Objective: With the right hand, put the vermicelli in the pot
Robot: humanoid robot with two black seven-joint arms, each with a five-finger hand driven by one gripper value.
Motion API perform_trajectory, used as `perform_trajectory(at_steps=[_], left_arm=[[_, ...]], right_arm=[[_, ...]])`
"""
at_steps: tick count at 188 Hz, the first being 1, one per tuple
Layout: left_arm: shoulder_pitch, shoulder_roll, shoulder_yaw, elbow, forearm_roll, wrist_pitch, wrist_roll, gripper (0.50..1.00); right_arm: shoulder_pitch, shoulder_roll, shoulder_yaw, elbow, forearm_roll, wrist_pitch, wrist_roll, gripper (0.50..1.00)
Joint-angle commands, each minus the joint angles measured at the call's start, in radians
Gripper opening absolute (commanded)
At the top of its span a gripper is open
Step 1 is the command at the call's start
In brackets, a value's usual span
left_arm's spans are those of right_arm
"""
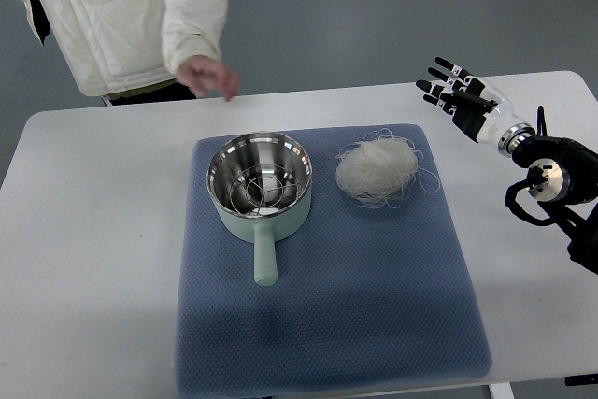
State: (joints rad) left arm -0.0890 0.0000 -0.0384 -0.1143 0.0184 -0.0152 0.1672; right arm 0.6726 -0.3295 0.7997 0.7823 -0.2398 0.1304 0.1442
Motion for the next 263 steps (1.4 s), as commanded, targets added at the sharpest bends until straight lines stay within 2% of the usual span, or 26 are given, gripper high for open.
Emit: perform_trajectory(at_steps=[1,93,132,218,241,263], left_arm=[[0.0,0.0,0.0,0.001,0.0,0.0,0.002,1.0],[0.0,0.0,0.0,-0.001,0.0,0.0,0.0,1.0],[0.006,0.0,-0.002,-0.001,0.0,0.0,0.0,1.0],[0.006,0.0,-0.002,0.002,0.0,0.0,0.0,1.0],[0.006,0.0,-0.001,0.002,0.0,0.0,0.002,1.0],[0.008,0.0,0.0,0.002,0.0,0.0,0.002,1.0]], right_arm=[[0.004,0.0,-0.001,0.0,-0.001,0.002,0.0,0.934],[0.015,0.001,-0.001,-0.005,-0.042,0.0,0.0,0.934],[0.019,0.001,-0.002,-0.003,-0.042,0.04,-0.002,0.932],[0.039,0.0,-0.002,-0.005,-0.045,0.051,-0.003,0.934],[0.055,-0.008,-0.004,-0.003,-0.045,0.101,-0.002,0.932],[0.058,-0.028,-0.013,0.006,-0.07,0.118,-0.002,0.93]])
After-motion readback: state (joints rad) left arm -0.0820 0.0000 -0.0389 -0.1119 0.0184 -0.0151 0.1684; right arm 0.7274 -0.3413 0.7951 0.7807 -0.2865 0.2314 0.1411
